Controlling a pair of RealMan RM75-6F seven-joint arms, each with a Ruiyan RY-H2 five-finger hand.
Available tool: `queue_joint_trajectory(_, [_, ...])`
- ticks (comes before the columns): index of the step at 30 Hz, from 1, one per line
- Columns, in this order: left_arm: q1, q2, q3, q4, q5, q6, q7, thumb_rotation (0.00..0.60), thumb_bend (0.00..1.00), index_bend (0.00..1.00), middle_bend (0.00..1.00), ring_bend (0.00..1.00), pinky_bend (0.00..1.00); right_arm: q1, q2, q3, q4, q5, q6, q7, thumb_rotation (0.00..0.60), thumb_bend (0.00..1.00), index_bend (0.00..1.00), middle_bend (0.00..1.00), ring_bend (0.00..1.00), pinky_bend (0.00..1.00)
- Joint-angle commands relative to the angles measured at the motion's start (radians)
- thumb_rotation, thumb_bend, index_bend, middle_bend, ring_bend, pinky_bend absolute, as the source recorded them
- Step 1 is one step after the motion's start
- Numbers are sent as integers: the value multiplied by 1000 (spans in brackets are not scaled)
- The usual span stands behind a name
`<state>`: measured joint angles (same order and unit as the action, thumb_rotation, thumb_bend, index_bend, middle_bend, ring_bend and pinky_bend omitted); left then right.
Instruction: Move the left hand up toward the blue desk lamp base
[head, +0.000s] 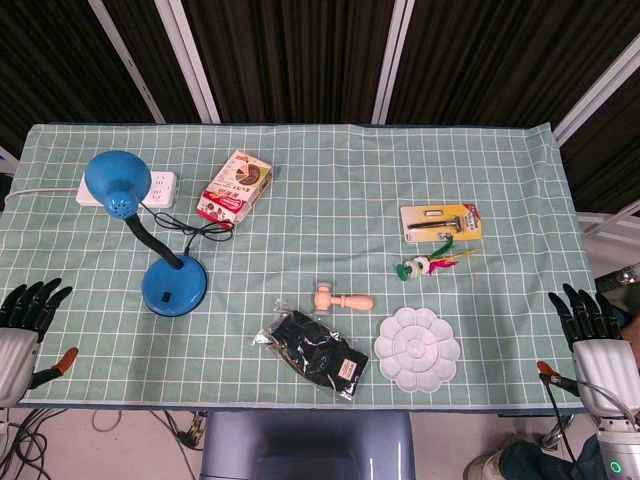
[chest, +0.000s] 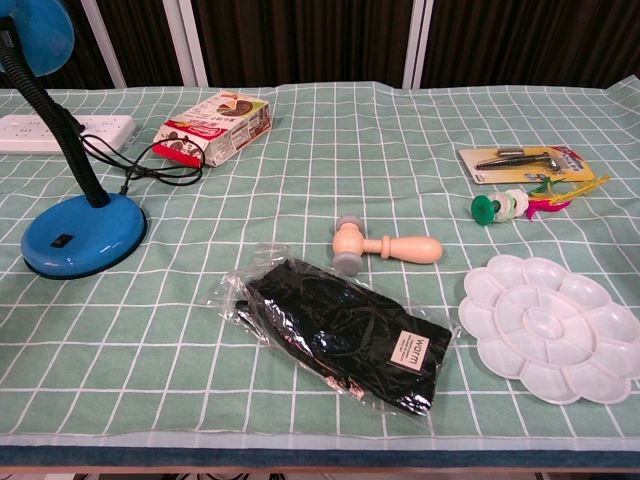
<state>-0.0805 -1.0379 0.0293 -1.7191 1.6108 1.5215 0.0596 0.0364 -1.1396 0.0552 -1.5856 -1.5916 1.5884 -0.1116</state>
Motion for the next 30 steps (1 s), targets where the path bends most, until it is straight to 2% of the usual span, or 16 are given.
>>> queue_joint_trajectory(1, [1,0,-3,1,-3,2,1,600,284,83,19,0,0,1,-3,3,6,8,-5,-8,600,153,81,52,32,0])
queue_joint_trajectory(27, [-12,4,-10,7,-8,-29,-24,600,315,53,35,0,0,-5,-7,18,-7,54,-13,-41,600,153,81,52,32,0])
queue_joint_trajectory(28, [-13,4,-10,9,-6,-31,-25,600,328,47,63,1,16,-5,-7,18,-7,55,-13,-42,600,153,81,52,32,0])
queue_joint_trajectory(30, [-16,3,-9,12,-3,-35,-28,600,377,28,165,71,149,-6,-7,18,-8,56,-13,-43,600,153,81,52,32,0])
